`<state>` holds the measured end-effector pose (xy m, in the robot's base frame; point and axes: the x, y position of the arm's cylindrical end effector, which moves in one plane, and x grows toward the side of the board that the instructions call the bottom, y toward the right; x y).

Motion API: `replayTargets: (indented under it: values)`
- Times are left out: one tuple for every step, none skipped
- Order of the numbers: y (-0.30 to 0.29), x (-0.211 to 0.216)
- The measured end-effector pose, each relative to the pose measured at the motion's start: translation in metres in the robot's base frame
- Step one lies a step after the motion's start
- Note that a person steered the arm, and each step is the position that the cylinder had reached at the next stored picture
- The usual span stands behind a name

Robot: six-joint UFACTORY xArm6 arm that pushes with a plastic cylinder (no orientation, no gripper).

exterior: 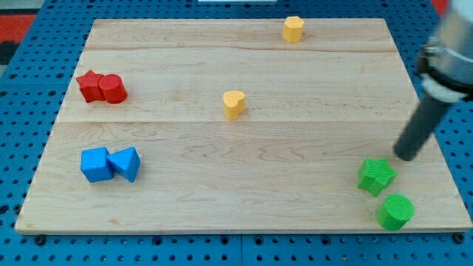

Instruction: Push the green circle into the yellow heart

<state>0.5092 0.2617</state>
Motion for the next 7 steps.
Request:
replayTargets:
  values:
    - [0.057,0.049]
    - [0.068,0.107]
    - [0.036,0.108]
    - [0.002,0.108]
    - [-0.038,0.099]
    - [-0.090,0.069]
    - [-0.139,0.031]
